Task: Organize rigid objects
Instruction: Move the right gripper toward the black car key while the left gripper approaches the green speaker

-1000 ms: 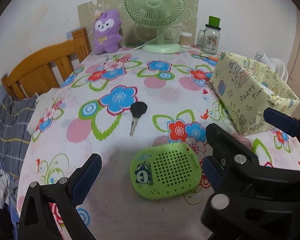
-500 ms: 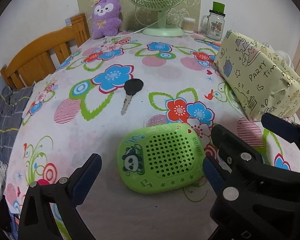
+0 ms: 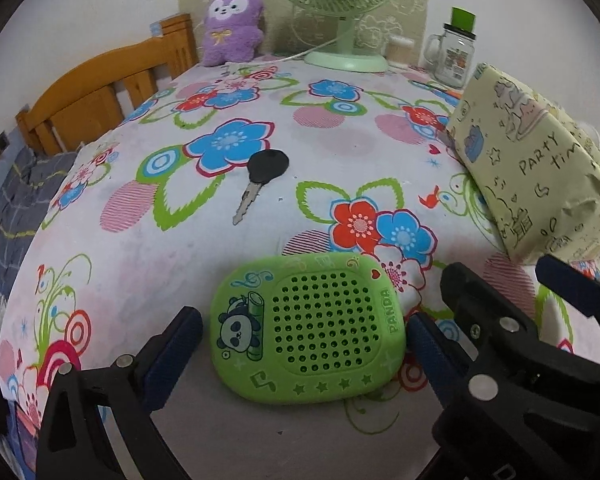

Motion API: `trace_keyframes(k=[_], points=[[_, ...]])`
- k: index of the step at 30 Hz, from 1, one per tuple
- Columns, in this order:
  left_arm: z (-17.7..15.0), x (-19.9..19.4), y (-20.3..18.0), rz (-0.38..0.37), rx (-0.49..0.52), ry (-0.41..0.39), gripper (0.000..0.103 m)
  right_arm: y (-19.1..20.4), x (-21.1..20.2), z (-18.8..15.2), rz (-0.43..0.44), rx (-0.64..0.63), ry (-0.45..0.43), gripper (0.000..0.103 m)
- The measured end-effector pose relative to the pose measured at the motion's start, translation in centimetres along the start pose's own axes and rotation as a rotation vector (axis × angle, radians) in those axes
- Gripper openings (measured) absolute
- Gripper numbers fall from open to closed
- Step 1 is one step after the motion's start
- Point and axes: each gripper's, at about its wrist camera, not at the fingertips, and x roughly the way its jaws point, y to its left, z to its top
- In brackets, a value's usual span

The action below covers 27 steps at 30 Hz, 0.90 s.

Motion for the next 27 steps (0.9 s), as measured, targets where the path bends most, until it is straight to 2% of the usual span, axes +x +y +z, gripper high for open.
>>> trace_keyframes(k=[7,9,12,27], points=[[-0.1,0.0,-0.2,0.037,-0.045,-0.020,0.103,-0.6,0.4,0.1,0.007,0.016,0.004,0.081],[-0.1,0.0,-0.3,0.036,-0.042,-0.023,0.103,-0.6,0.5,0.1,0.014,0.016,0.008,0.081],[0.0,-0.1,-0.3,0.029,-0.031,-0.040,0.095,-0.5,0.6,0.2,0.022,0.012,0.006,0.081],[0.7,-0.5,2.1,0.022,0.031,-0.048,0.095,2.3,0.6,0.8,0.041,-0.019,0.007,0.081]])
